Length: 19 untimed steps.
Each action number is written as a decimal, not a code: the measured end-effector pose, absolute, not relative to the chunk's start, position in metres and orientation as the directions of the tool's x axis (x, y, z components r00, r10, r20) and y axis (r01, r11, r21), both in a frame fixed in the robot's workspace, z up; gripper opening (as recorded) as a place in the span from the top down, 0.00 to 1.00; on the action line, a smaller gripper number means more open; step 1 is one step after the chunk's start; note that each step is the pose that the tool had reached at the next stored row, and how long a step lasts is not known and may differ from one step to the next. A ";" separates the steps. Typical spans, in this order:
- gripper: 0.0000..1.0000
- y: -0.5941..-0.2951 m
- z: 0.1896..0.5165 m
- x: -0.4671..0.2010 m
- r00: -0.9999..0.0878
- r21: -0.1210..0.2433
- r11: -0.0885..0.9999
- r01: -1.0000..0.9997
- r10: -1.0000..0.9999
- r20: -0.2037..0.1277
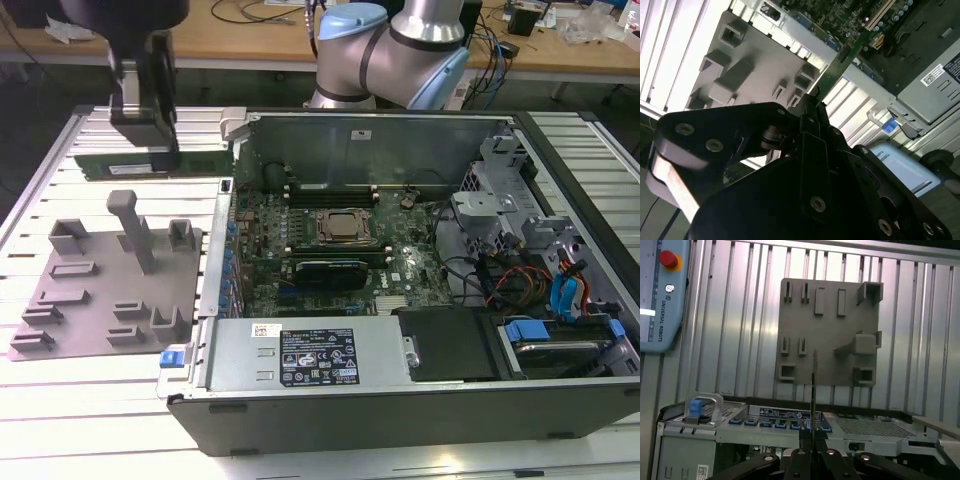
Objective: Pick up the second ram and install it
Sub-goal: 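Pick up the second ram and move it above second insertion slot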
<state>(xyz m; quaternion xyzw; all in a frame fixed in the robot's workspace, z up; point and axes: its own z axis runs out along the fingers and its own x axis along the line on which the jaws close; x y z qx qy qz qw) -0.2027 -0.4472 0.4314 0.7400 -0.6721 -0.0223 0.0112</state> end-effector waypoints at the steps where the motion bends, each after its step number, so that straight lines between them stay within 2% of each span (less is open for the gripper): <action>1: 0.89 -0.447 0.431 -0.198 0.096 0.047 -0.096 -0.994 -0.995 -0.018; 19: 0.89 -0.430 0.430 -0.118 0.095 0.052 -0.096 -0.994 -0.995 -0.019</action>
